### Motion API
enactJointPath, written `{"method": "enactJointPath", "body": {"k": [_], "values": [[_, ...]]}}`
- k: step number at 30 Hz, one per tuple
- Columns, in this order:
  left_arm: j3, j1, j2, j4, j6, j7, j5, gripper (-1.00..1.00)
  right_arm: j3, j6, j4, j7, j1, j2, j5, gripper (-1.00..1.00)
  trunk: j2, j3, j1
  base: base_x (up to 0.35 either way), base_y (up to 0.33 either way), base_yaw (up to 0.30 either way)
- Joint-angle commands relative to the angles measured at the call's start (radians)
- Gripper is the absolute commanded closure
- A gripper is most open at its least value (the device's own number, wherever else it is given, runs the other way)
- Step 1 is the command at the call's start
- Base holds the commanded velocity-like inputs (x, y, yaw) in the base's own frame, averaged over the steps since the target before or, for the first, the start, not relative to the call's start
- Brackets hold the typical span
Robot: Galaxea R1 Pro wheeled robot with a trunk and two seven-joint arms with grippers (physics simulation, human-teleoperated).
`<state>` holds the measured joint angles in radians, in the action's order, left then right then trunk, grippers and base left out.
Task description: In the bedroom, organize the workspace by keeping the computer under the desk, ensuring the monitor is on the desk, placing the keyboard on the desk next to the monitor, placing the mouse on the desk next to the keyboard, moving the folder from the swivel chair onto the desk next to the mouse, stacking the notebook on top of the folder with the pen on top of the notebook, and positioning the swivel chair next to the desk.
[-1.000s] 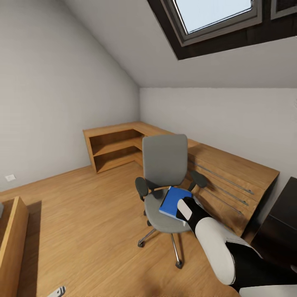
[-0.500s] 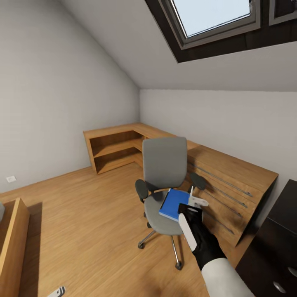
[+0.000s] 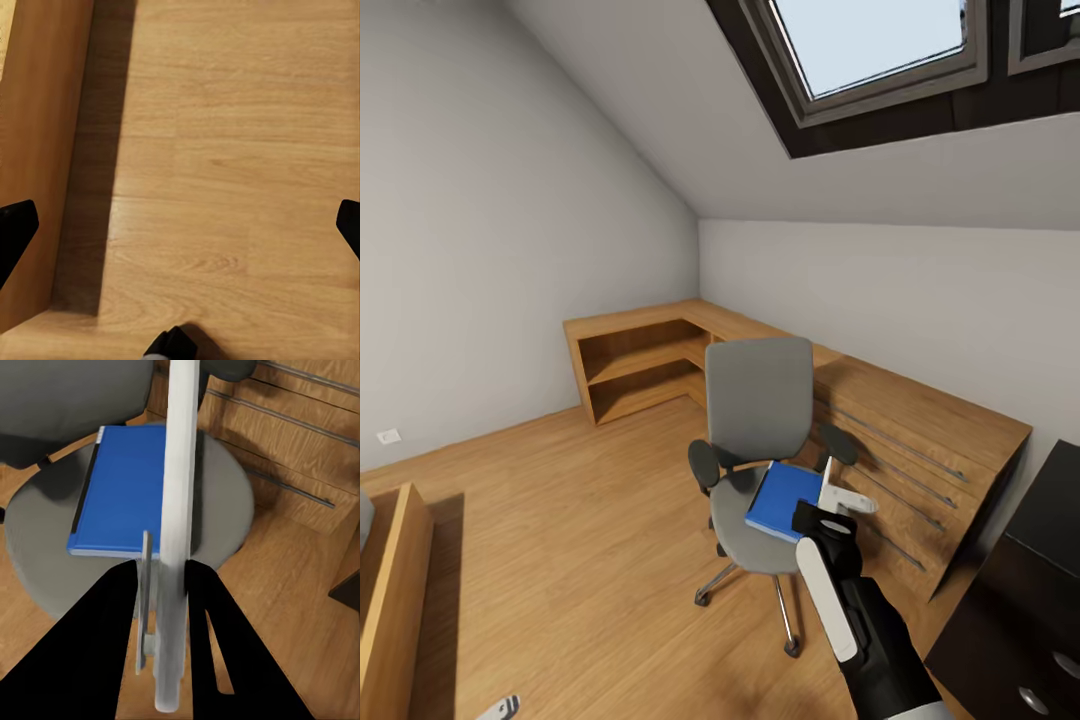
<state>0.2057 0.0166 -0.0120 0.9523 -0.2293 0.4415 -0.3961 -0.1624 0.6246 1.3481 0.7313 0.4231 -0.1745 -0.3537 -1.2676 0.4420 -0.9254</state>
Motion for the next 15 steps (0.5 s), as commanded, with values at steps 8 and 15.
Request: {"method": "enactJointPath", "body": {"k": [8, 15], "values": [[-0.004, 0.0, 0.001, -0.07, -0.002, 0.001, -0.005, -1.0, 0.018, 0.123, 0.139, 0.113, -0.004, 0.0, -0.108, 1.0, 0.056, -0.024, 0.031, 0.0, 0.0, -0.064], [-0.012, 0.002, 0.007, -0.149, 0.061, -0.015, -0.004, -1.0, 0.067, 0.141, 0.153, 0.114, -0.004, 0.0, -0.111, 1.0, 0.105, -0.046, 0.058, 0.0, 0.0, -0.246]]}}
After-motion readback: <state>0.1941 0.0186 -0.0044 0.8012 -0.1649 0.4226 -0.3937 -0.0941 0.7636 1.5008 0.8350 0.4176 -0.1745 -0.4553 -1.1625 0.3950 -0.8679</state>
